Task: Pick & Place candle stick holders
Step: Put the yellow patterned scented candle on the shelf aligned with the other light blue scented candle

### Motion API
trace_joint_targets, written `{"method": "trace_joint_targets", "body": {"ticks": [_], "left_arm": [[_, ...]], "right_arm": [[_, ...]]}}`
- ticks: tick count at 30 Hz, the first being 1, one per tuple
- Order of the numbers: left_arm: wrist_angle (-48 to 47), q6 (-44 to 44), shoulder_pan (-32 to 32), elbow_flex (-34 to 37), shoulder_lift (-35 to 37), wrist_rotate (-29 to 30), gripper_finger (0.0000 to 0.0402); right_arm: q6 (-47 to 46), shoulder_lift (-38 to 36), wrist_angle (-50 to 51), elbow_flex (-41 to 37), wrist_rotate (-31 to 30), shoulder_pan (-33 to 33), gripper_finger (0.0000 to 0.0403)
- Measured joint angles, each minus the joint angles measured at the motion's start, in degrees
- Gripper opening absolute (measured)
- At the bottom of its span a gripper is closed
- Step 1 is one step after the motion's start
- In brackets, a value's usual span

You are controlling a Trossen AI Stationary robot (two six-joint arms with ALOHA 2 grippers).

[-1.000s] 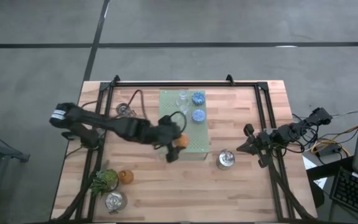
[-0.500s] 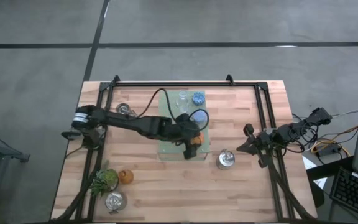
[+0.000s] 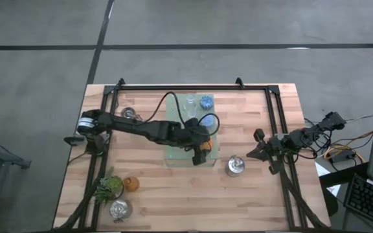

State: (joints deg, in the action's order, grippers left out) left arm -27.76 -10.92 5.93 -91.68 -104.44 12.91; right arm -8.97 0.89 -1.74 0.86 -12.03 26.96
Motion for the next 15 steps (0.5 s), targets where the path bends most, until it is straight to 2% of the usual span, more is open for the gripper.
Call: {"method": "trace_joint_targets", "body": {"ticks": [15], "left_arm": [[0.7,0.1,0.0,0.1,0.0,0.1,0.0334]], "right_arm": [[0.0,0.0,0.0,0.0,0.0,0.0,0.0009]]}}
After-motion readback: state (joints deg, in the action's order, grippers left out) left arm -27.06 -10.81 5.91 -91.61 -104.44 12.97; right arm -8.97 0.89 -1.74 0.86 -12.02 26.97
